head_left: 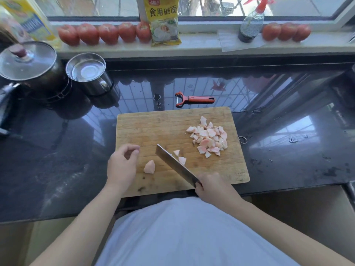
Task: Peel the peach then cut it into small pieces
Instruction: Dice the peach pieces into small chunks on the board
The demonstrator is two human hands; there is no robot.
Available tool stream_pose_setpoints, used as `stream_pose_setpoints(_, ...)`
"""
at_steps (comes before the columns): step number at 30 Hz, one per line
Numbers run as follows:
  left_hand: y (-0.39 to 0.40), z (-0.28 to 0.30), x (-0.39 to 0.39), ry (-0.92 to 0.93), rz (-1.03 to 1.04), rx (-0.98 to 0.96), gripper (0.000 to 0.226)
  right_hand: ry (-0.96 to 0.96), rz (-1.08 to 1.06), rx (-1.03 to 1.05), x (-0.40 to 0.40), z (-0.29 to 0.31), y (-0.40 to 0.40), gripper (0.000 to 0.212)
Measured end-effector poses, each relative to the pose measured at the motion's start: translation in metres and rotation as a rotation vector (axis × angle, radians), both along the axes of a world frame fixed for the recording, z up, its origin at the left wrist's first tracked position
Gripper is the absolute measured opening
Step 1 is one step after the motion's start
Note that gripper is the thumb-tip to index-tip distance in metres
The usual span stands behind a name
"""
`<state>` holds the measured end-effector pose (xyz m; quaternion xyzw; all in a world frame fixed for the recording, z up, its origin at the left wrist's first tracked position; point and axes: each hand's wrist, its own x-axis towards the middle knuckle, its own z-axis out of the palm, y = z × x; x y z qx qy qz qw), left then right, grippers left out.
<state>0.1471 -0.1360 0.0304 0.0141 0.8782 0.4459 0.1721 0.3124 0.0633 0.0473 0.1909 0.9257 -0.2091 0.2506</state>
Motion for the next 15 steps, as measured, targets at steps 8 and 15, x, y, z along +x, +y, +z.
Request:
stream_pose_setpoints(8,-0.008,-0.012,-0.003,-0.193,-0.183,-0.16,0.021,0.045,-0.299,-0.065,-0.009,-0.003,0.011,0.023)
stream_pose_setpoints(15,-0.006,-0.028,0.006,-0.134,-0.444,-0.328,0.049,0.07,-0.447,-0.013,-0.005,0.003,0.044,0.023)
